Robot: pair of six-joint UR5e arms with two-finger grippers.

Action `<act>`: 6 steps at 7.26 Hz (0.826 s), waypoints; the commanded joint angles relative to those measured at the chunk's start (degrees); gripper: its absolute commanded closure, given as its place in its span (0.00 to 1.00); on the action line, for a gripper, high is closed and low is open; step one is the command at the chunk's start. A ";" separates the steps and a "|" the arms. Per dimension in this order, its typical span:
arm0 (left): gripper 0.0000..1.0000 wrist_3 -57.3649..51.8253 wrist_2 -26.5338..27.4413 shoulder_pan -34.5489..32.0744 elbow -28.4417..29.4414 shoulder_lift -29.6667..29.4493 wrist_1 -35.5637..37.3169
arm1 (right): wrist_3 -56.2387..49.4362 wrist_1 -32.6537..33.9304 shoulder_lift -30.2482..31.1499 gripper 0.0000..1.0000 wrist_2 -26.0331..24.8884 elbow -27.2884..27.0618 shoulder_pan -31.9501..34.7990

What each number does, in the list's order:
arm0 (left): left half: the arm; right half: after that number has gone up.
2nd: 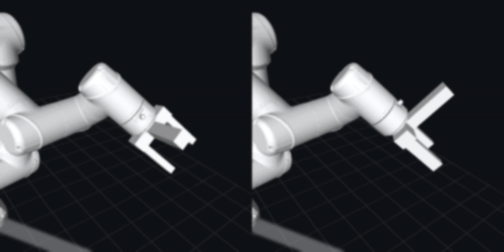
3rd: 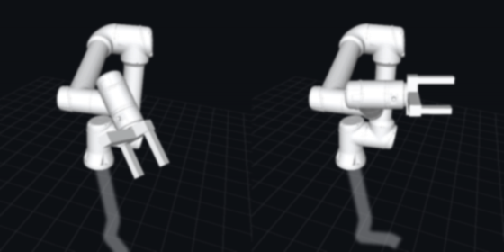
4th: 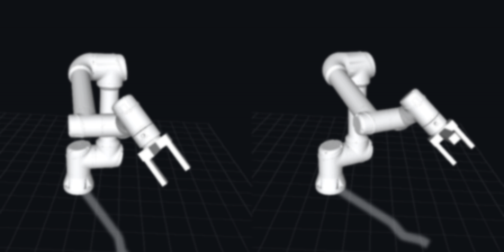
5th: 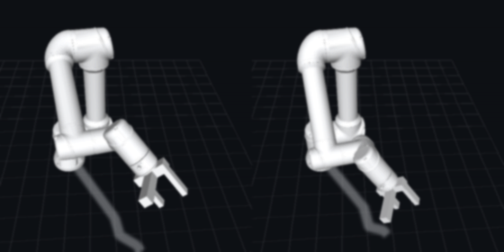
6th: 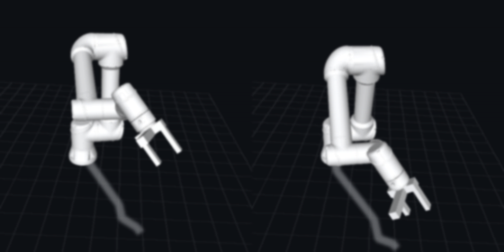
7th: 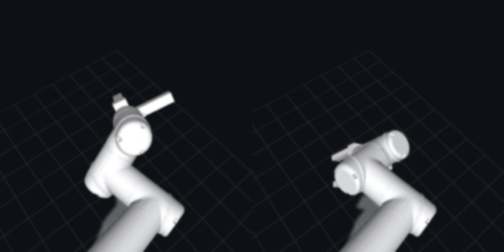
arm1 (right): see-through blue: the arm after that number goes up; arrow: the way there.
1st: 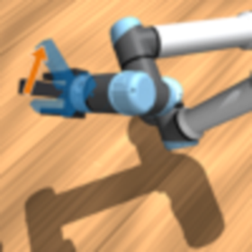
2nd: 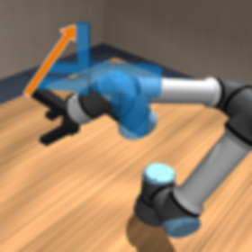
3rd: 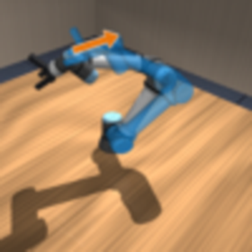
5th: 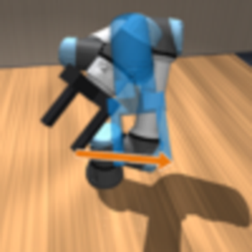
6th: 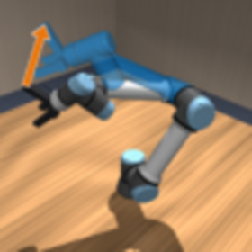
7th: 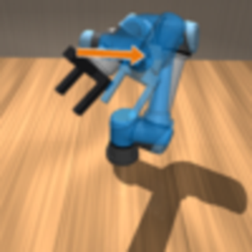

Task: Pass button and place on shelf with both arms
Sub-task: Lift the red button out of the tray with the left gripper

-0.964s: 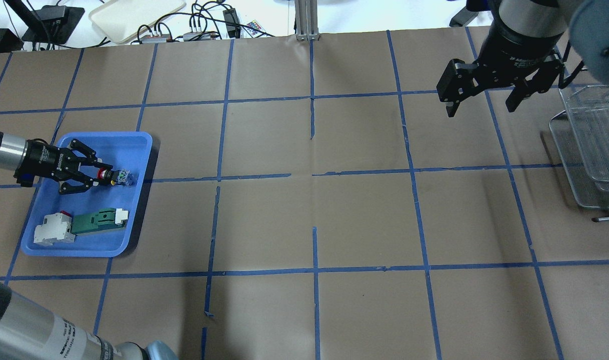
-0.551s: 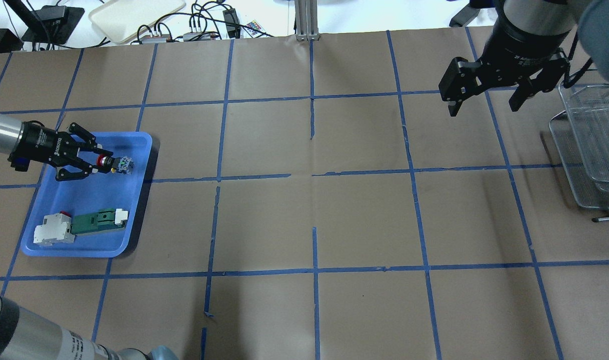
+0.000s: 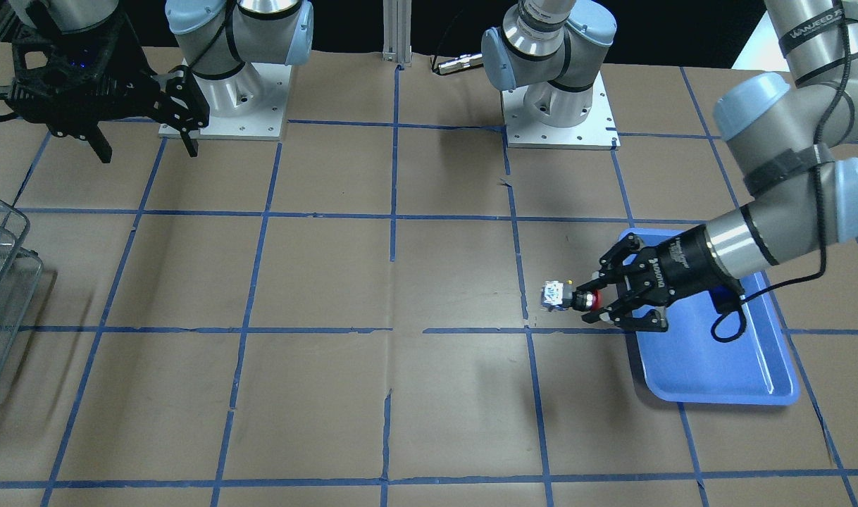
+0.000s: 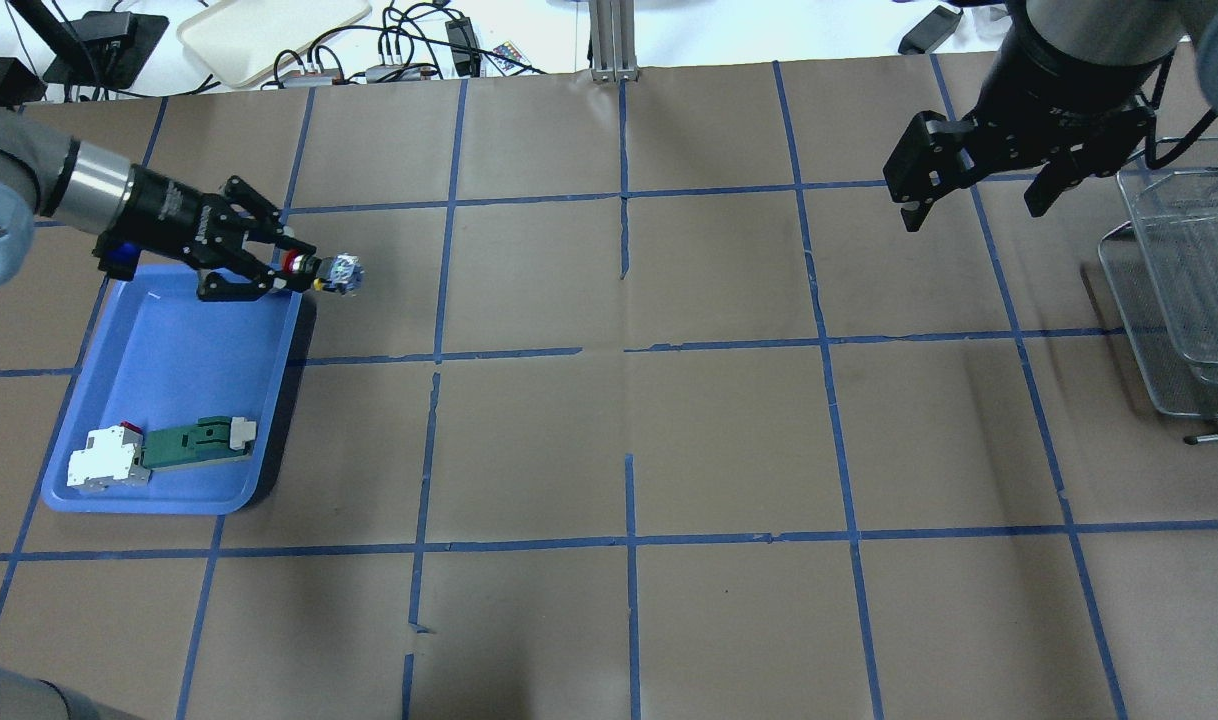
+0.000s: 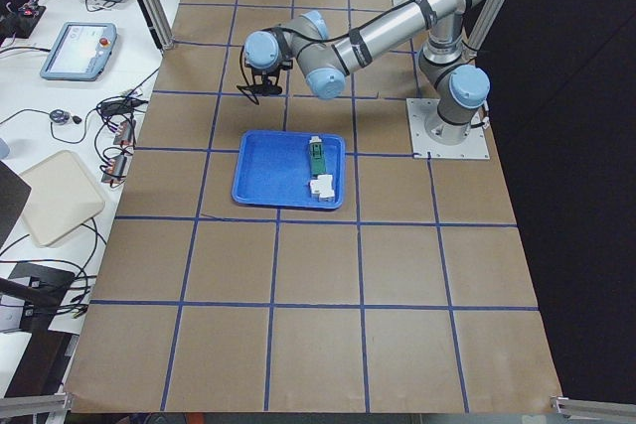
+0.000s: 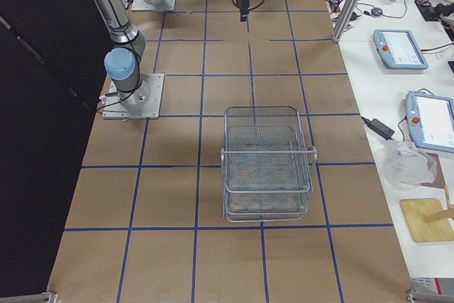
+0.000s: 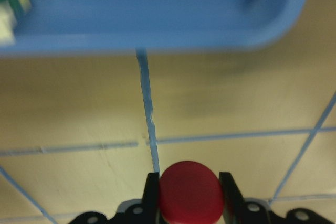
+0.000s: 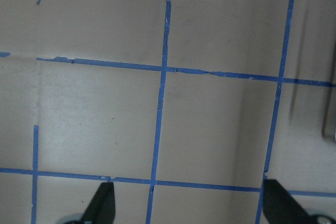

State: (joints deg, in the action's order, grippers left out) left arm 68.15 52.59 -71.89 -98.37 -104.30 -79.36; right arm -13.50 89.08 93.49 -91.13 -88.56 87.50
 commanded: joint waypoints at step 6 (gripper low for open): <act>1.00 44.41 -3.81 -29.06 -1.21 4.19 22.31 | -37.60 -2.51 2.75 0.00 3.92 -1.18 0.13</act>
State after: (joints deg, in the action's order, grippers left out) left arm 106.52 48.66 -96.77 -99.47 -100.23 -59.76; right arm -39.39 86.86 96.32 -89.67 -89.36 87.58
